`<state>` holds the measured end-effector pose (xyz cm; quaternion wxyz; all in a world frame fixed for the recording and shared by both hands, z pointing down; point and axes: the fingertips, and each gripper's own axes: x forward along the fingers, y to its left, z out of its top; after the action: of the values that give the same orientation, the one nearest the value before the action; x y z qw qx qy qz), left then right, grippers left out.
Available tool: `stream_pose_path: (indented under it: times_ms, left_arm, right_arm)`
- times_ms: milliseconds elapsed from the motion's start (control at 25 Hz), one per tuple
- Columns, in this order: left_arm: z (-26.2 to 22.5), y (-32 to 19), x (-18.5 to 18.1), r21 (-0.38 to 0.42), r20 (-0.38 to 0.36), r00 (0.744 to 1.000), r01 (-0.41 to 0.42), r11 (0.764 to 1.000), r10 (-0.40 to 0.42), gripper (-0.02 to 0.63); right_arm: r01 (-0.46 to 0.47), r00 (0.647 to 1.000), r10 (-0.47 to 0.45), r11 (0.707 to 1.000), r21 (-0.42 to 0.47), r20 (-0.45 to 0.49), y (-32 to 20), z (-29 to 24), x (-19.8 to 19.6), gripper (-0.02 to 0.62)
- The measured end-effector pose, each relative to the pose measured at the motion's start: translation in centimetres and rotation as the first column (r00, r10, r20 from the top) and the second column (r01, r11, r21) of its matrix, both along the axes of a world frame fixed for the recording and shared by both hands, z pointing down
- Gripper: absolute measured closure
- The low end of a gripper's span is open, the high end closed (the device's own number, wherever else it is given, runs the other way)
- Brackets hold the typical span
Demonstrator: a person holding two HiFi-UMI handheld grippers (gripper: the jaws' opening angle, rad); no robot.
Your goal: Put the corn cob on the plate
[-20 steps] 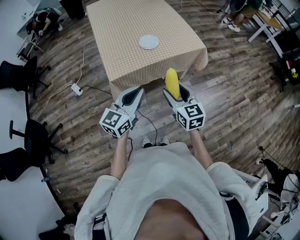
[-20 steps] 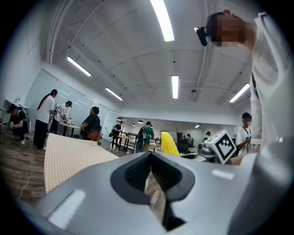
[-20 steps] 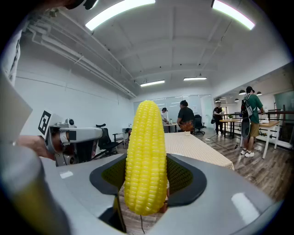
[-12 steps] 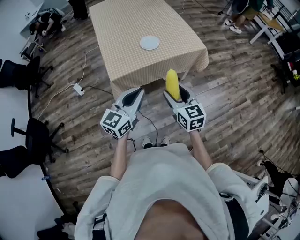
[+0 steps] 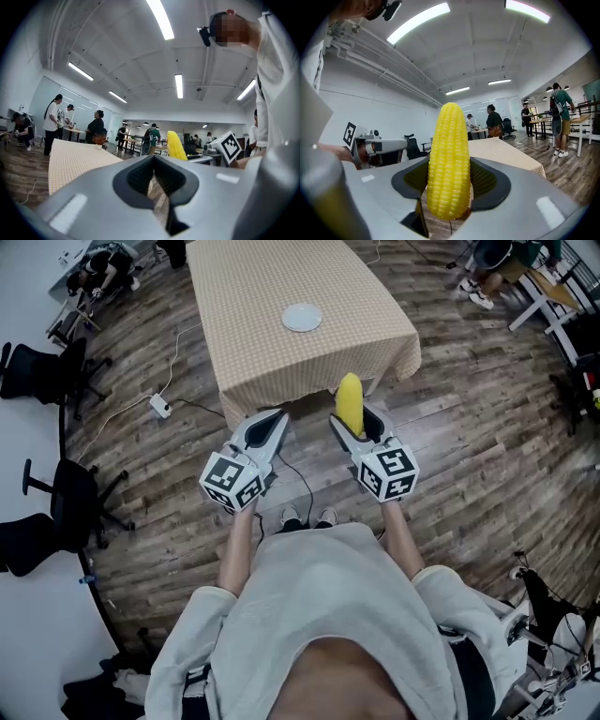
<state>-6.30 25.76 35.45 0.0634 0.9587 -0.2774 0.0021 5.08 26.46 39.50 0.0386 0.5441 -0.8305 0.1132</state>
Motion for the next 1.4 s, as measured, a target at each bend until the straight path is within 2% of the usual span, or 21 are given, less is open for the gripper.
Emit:
stream_pose_path:
  times_ms: [360,760,1120,1400]
  left_arm:
    - [0.2,0.6,2.2,0.006,0.007,0.999,0.037,0.999,-0.037,0.598]
    - [0.8,0.6,3.6,0.003,0.003,0.998,0.062,0.998,-0.062,0.598]
    - [1.5,-1.4,5.2,0.000,-0.018,0.999,0.037,0.999,-0.037,0.598]
    - [2.2,-5.4,4.6,-0.009,-0.032,0.999,0.034,0.999,-0.034,0.598]
  right_arm:
    - [0.038,0.999,-0.038,0.999,0.022,0.019,0.2,-0.1,2.4,0.347]
    - [0.050,0.999,-0.050,0.999,0.007,0.011,0.3,1.1,4.3,0.345]
    - [0.026,1.000,-0.026,1.000,-0.005,-0.008,-1.2,2.1,6.0,0.345]
    - [0.008,1.000,-0.008,1.000,-0.005,-0.027,-5.0,2.4,6.0,0.345]
